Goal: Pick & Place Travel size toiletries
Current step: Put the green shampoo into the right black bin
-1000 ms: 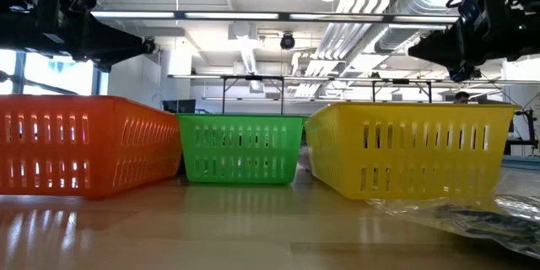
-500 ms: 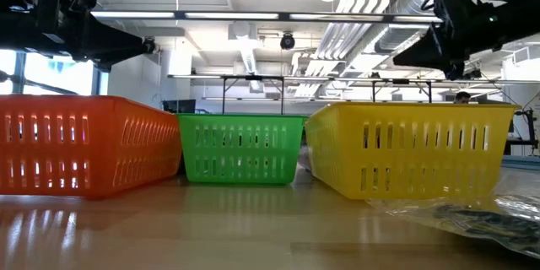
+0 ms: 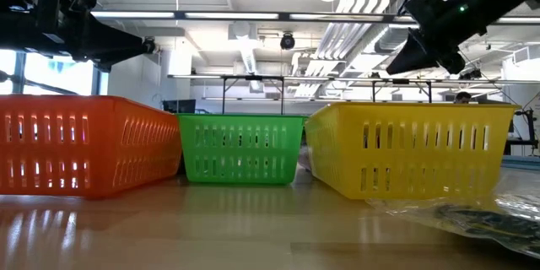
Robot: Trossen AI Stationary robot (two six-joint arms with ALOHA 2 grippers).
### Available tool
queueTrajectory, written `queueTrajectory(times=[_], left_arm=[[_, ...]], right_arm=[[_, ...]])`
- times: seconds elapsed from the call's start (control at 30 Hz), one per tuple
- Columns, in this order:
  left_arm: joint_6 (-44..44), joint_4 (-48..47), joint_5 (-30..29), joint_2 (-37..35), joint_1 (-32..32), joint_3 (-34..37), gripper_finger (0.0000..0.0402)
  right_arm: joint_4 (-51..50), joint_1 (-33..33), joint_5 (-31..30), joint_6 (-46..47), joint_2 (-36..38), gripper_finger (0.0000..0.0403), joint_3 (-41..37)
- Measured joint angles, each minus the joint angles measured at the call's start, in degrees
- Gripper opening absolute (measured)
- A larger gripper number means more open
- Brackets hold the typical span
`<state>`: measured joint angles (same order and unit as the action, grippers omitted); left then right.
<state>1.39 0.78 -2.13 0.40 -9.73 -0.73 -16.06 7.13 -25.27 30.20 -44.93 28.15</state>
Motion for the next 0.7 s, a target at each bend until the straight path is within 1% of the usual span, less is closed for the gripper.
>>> queueTrajectory(times=[0.3, 0.43, 0.7], left_arm=[[0.0, 0.0, 0.0, 0.0, 0.0, 0.0, 0.0152], [0.0, 0.0, 0.0, 0.0, 0.0, 0.0, 0.0152], [0.0, 0.0, 0.0, 0.0, 0.0, 0.0, 0.0152]], right_arm=[[-11.3, 0.0, 0.3, 8.0, -8.5, 0.0002, 6.8], [-15.9, 0.0, 0.3, 14.4, -10.9, 0.0002, 8.4], [-25.7, 0.0, 0.3, 28.6, -14.0, 0.0002, 8.4]])
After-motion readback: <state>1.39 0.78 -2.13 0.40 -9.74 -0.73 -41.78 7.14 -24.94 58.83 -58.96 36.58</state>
